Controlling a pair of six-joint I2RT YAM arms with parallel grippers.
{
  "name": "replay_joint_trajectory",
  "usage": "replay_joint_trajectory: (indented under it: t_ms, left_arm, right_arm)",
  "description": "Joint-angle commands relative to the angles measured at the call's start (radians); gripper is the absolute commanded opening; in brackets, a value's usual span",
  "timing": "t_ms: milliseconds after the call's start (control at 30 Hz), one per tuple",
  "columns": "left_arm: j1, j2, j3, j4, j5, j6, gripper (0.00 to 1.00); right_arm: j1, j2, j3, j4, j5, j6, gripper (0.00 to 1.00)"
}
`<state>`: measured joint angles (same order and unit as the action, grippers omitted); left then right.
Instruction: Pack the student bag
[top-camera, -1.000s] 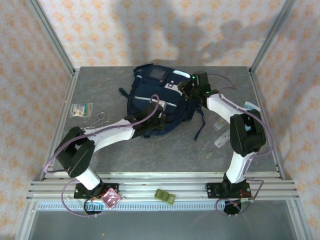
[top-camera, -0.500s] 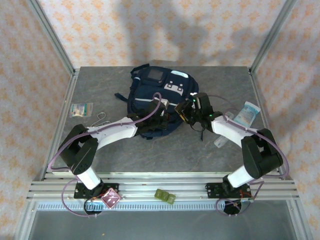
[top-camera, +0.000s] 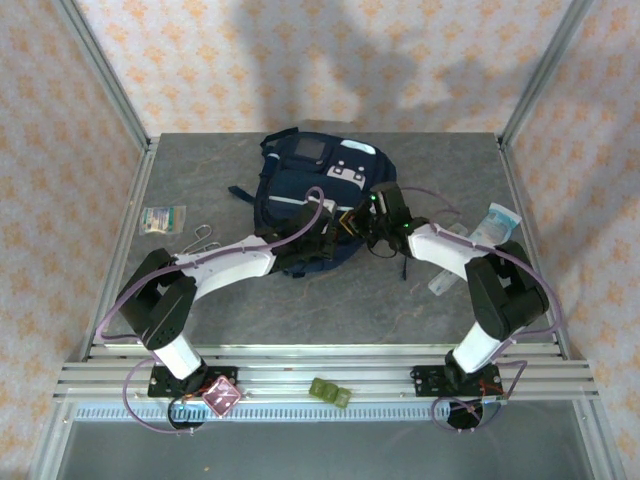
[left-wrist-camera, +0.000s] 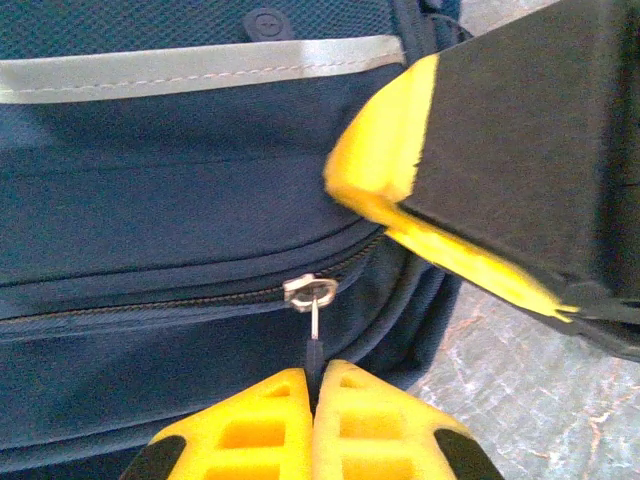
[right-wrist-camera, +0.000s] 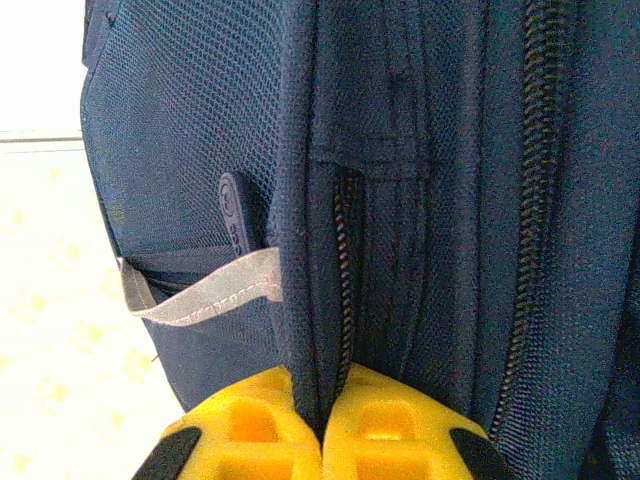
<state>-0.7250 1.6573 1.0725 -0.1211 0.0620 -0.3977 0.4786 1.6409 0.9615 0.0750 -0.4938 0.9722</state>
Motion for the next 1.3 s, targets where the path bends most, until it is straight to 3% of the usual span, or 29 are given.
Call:
replay_joint_trajectory:
  t_ms: [0, 233, 333, 433, 633, 767, 933, 1133, 1200, 1267]
  left_arm:
    - [0.051, -0.061, -0.059, -0.063, -0.091, -0.036, 0.0]
    - [0.308, -0.222, -0.241, -0.082, -0.154, -0.045, 0.0]
    - [0.332, -0.241, -0.235, -0.1, -0.152, -0.023, 0.0]
    - [0.303, -0.239, -0.213, -0.112, -0.098, -0.018, 0.0]
    - [0.125, -0.233, -0.186, -0.038, -0.017, -0.025, 0.0]
    - [0.044, -0.164, -0.127, 0.059, 0.004, -0.05, 0.0]
    - [0.011, -0.069, -0.053, 0.094, 0.015, -0.046, 0.0]
    - [0.009, -0.047, -0.068, 0.108, 0.012, -0.054, 0.0]
    - [0.009, -0.056, -0.085, 0.109, -0.004, -0.064, 0.0]
    - [0.009, -0.071, -0.107, 0.098, -0.032, -0.071, 0.0]
  right_arm:
    - [-0.02, -0.026, 0.007, 0.044, 0.038, -0.022, 0.0]
    - [-0.066, -0.062, -0.034, 0.071, 0.058, -0.035, 0.0]
    - [-0.069, -0.042, -0.015, 0.074, 0.048, -0.043, 0.0]
    - [-0.086, -0.024, 0.029, 0.054, 0.059, -0.061, 0.0]
    - [-0.178, 0.05, 0.21, -0.031, 0.076, -0.109, 0.0]
    - [-0.18, 0.08, 0.323, -0.097, 0.048, -0.138, 0.33]
    - [-0.123, 0.047, 0.249, -0.059, 0.0, -0.101, 0.38]
    - [-0.032, 0.066, 0.12, 0.034, -0.033, -0.03, 0.38]
    - [-0.014, 0.079, 0.105, 0.048, -0.016, -0.027, 0.29]
    - [-0.016, 0.089, 0.102, 0.048, -0.003, -0.029, 0.09]
